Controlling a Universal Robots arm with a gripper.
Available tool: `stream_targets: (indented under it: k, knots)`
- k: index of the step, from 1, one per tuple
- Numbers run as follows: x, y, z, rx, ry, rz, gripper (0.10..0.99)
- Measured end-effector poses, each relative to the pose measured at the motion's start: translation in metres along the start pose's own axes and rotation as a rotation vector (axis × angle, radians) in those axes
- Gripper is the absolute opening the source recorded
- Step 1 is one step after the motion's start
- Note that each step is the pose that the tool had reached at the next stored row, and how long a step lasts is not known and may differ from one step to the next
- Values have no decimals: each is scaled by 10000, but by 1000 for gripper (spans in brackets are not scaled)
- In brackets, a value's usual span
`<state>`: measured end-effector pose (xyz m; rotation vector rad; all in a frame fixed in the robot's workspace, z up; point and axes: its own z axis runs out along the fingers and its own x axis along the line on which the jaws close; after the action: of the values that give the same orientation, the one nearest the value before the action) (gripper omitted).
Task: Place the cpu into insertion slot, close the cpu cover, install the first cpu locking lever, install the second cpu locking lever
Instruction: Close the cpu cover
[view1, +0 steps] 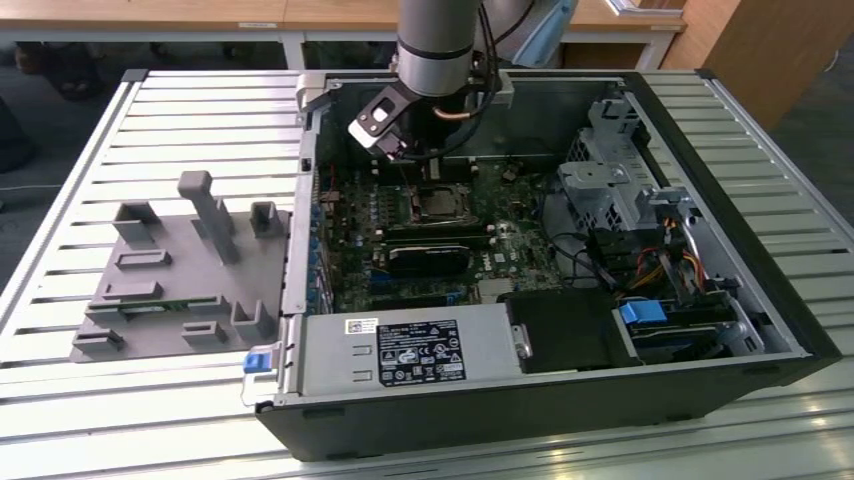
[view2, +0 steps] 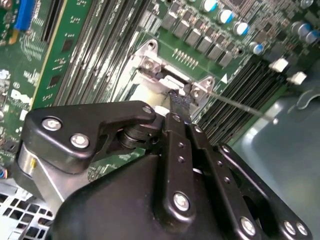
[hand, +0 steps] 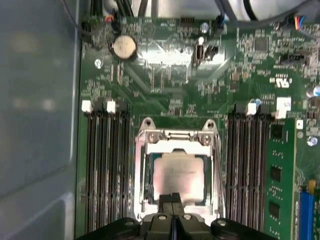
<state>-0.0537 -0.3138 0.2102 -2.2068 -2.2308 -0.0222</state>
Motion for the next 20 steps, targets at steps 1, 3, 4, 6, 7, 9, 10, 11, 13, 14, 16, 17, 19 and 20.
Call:
stream_targets:
  k: [1, 3, 4, 6, 7, 9, 10, 11, 13, 14, 16, 17, 19, 20]
  knots:
    - [0, -4, 15, 0, 0, 0, 106]
    - [-1, -5, 40, 0, -1, -2, 106]
    - [-1, -6, 52, 0, 0, -2, 106]
    - [-1, -6, 71, 0, 1, -1, 106]
    - [-1, -6, 78, 0, 0, -1, 106]
    - [-1, -7, 86, 1, -2, -1, 106]
    - [-2, -6, 86, 2, -3, 1, 106]
    - [-2, -2, 86, 1, -2, 0, 106]
    - [-2, 8, 87, 0, 0, -1, 106]
    - [-2, 11, 87, 0, 1, 0, 106]
    - [-1, 12, 74, 1, -1, 1, 106]
    - [-1, 12, 58, 1, -1, 1, 106]
    - [-1, 13, 19, -1, 1, 0, 106]
    - [0, 13, 0, 0, 0, 0, 106]
